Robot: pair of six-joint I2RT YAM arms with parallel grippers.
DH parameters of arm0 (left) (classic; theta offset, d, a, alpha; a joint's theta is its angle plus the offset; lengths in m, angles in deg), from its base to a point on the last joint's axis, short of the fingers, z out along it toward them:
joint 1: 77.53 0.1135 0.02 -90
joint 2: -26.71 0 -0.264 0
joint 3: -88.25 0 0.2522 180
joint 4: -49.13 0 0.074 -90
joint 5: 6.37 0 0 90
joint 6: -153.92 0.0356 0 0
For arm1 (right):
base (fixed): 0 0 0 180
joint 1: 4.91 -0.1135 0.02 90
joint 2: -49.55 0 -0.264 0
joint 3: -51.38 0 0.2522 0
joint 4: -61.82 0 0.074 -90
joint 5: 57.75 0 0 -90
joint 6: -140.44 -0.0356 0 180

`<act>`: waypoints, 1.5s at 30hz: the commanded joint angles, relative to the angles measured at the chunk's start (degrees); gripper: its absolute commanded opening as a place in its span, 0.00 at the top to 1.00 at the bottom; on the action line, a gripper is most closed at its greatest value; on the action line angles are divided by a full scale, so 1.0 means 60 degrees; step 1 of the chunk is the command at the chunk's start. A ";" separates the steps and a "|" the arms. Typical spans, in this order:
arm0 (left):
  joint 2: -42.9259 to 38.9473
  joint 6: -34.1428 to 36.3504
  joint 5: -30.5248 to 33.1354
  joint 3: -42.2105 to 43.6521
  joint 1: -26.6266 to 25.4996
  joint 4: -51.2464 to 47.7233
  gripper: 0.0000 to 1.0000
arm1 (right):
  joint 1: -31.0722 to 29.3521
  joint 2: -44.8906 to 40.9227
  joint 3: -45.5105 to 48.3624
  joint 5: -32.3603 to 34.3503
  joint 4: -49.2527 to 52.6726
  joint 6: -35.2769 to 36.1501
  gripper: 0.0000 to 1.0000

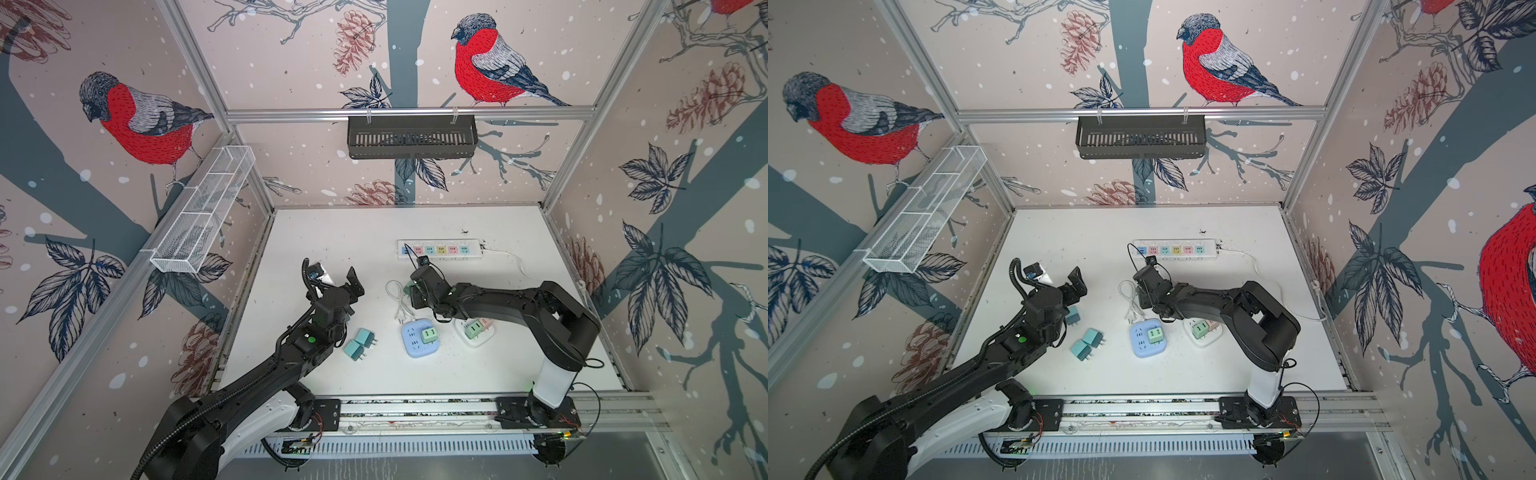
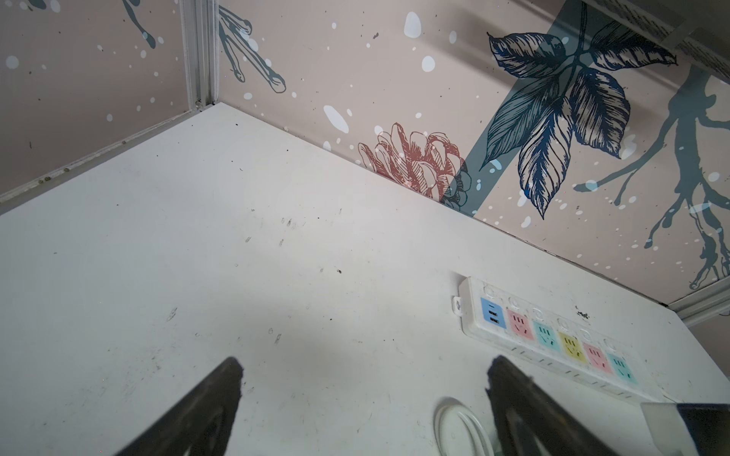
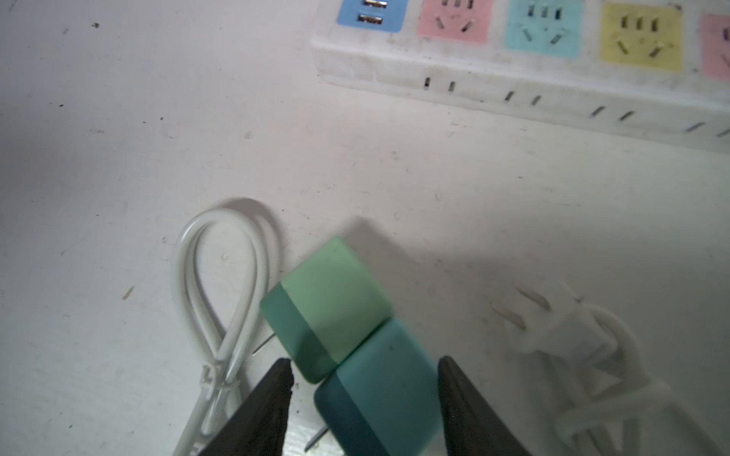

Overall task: Insert the plug
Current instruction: 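Lower the right gripper and close it on the teal adapter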

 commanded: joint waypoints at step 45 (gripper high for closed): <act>0.0164 0.0002 0.0209 -0.0025 0.0025 0.0149 0.03 | 0.0377 0.0053 0.0360 0.0328 0.0241 0.0377 0.30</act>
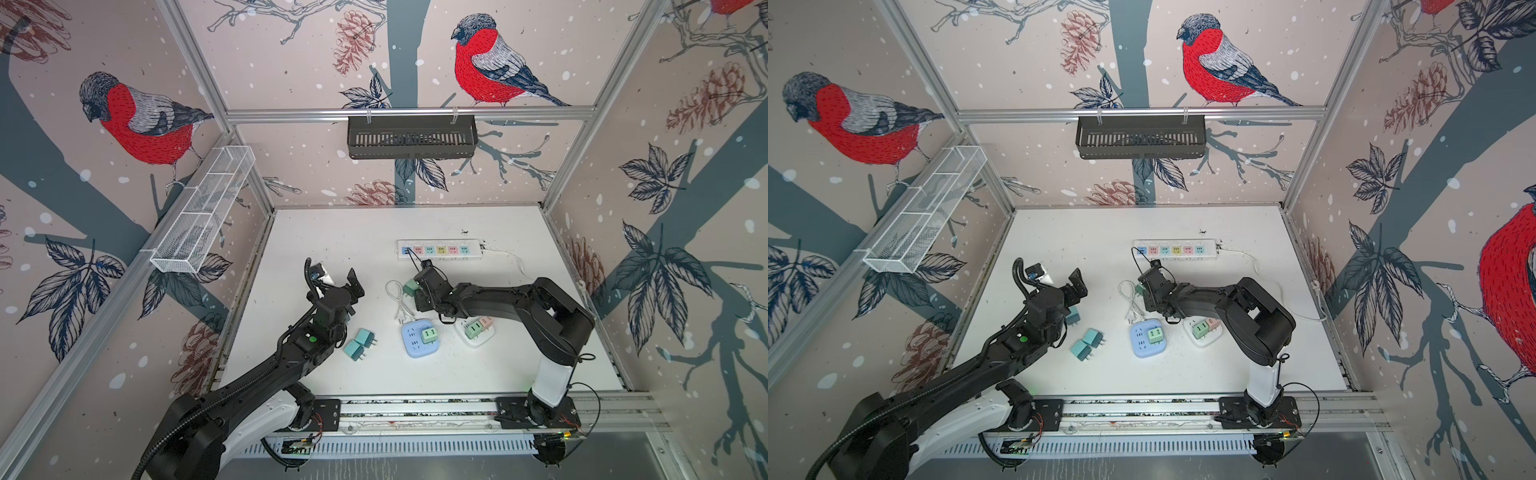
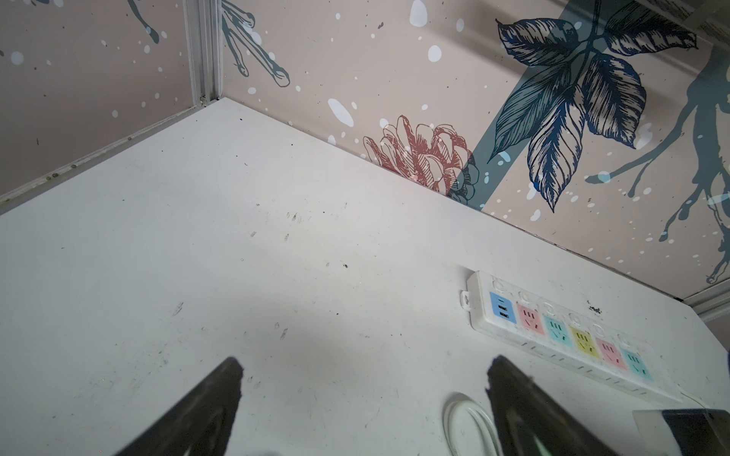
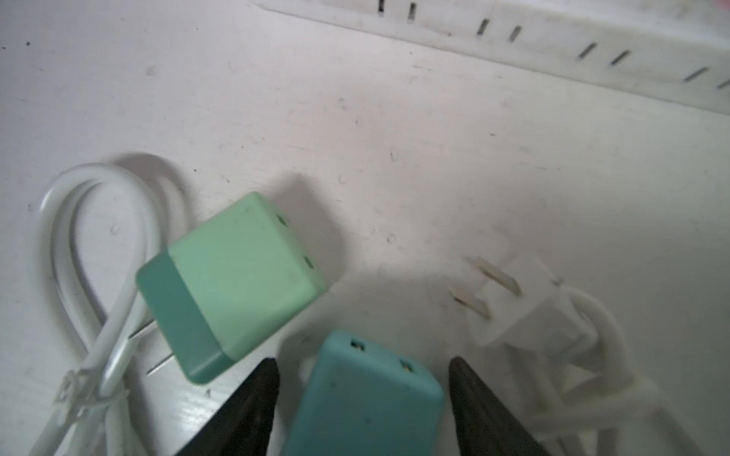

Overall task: Insert the plug
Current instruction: 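Lower the right gripper and close it on the teal adapter, then lift the teal adapter with the right gripper while the left gripper reaches toward it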

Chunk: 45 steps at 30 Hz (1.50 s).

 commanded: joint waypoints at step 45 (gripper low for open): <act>0.0263 0.1391 -0.4736 -0.1260 0.0000 -0.0237 0.22 | -0.0888 -0.3610 0.2371 0.1854 -0.1961 0.0604 0.83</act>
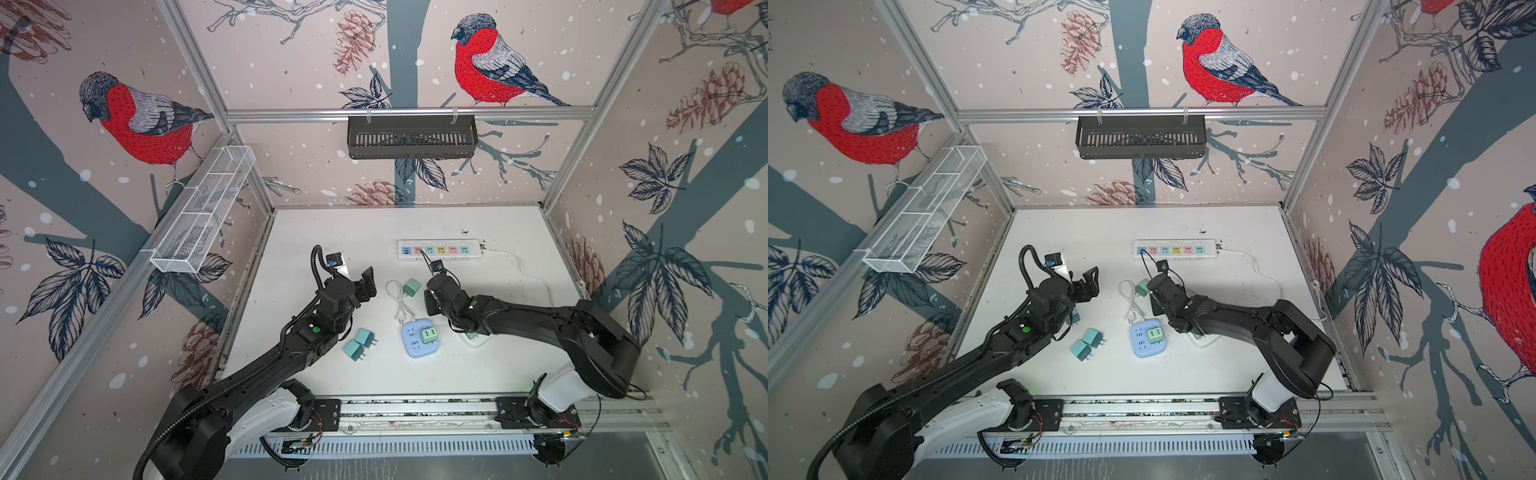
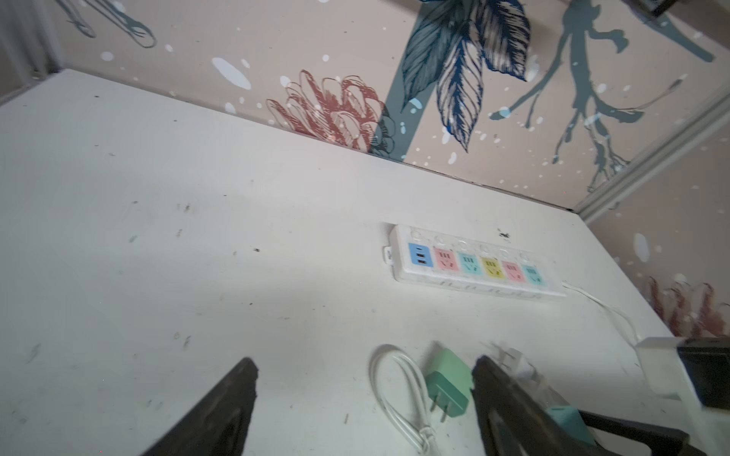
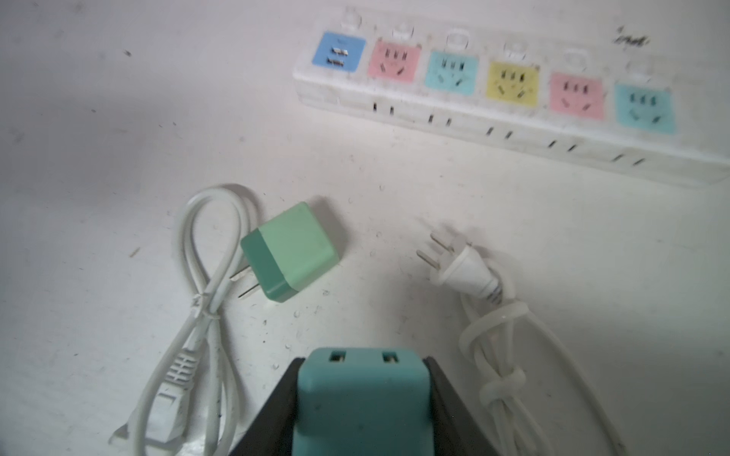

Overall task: Insert the plug
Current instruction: 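Lift the teal adapter with the right gripper while the left gripper reaches toward it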

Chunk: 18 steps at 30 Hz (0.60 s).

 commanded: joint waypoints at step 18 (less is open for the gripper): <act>-0.0073 0.1913 -0.4327 -0.0621 -0.1514 0.0850 0.43 | -0.2594 -0.4188 0.4507 0.2587 -0.7100 0.3550 0.97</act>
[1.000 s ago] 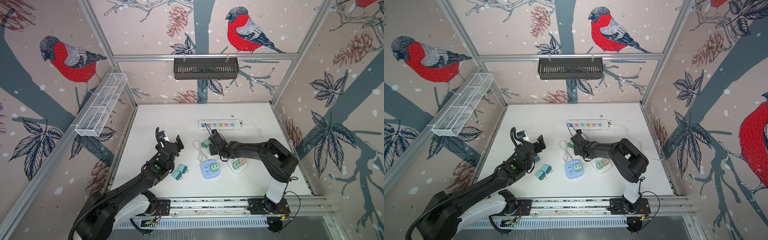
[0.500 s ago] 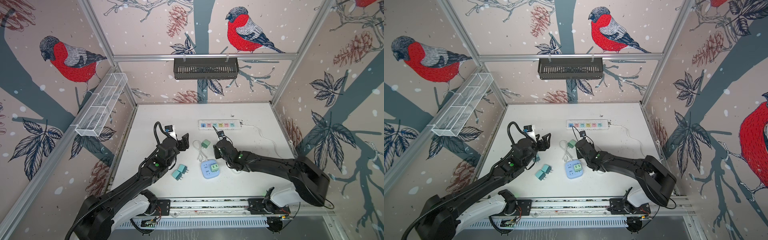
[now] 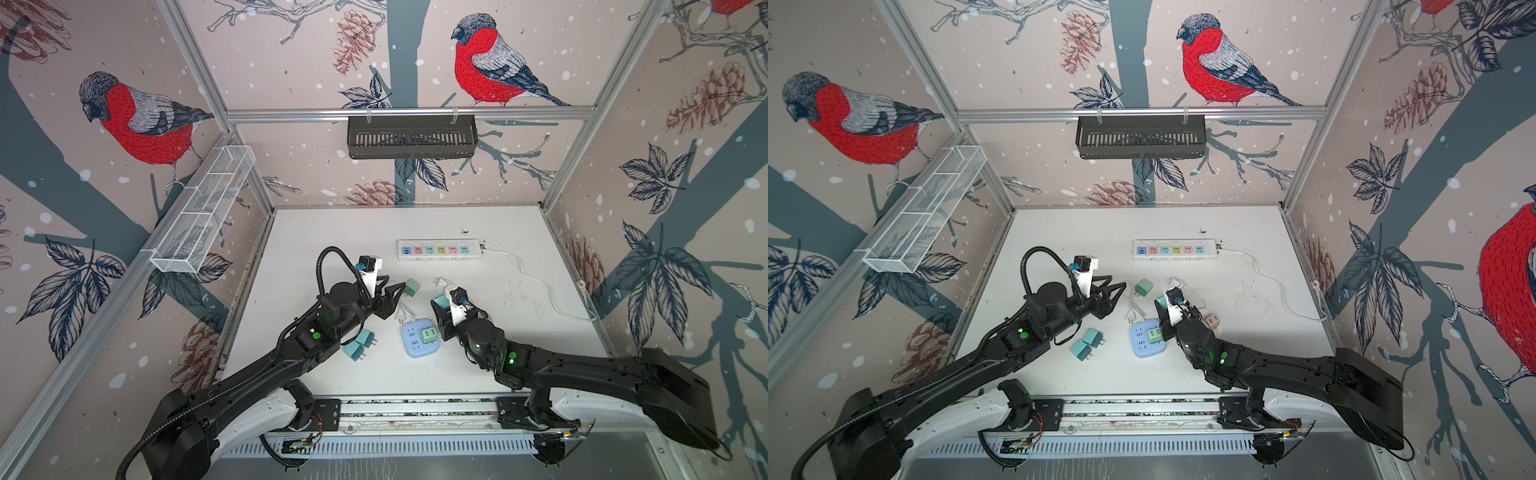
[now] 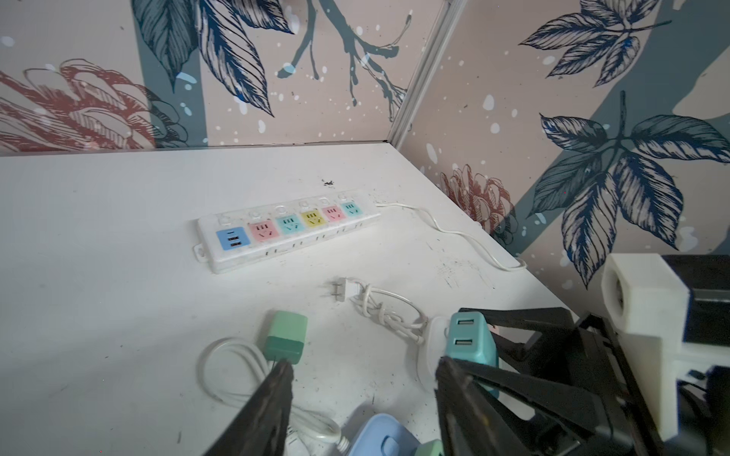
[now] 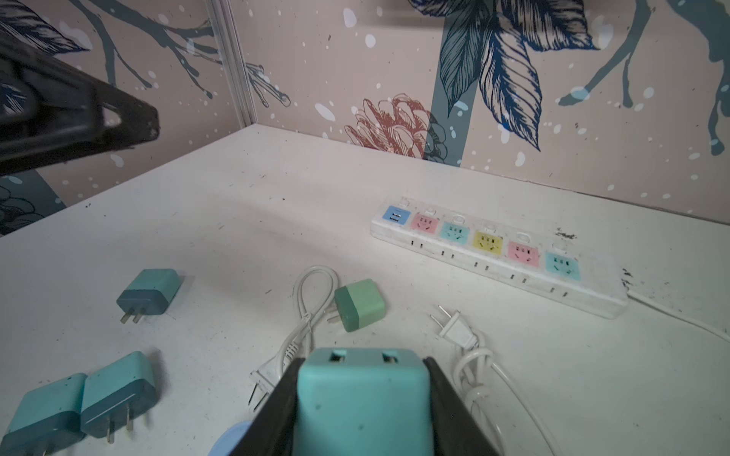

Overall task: Insert the plug
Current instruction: 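Lift the teal adapter with the right gripper while the left gripper reaches toward it, then grasp the teal adapter with the left gripper from the right gripper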

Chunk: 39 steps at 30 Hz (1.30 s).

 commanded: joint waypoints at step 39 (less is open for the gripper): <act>0.3869 0.1606 -0.4454 -0.2975 -0.1508 -0.1596 0.54 | -0.1785 0.1188 0.2498 0.0839 -0.7898 0.3885 0.98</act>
